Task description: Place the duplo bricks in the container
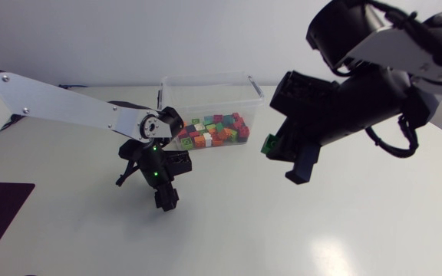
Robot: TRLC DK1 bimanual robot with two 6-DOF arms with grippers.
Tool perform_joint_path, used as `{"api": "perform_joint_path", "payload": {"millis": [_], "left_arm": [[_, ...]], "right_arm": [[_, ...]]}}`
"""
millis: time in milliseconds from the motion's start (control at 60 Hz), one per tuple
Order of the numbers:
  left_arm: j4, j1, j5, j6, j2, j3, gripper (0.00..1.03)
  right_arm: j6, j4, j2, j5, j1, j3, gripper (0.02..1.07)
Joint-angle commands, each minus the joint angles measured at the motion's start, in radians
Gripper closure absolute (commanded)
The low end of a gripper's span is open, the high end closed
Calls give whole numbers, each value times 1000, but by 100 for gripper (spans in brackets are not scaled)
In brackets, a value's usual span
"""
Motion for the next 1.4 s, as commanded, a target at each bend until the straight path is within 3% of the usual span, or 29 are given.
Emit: {"api": "perform_joint_path", "payload": {"millis": [0,150,333,467,800,1067,1383], "left_arm": [[7,-6,5,-26,40,14,70],[1,-12,-12,-60,54,12,80],[-15,0,-40,-63,-17,3,81],[-44,6,-31,-61,-175,6,81],[-88,92,107,-101,-308,173,81],[11,144,169,-199,-291,262,80],[71,190,218,-285,-184,416,79]], "right_arm": [[17,-20,-17,5,-13,60,83],[41,7,-14,3,-27,112,83],[67,65,4,3,-46,123,83],[101,147,37,-5,-87,135,84],[211,365,205,-35,-118,173,84],[281,526,368,-60,-136,235,84],[334,604,558,-81,-176,385,84]]}}
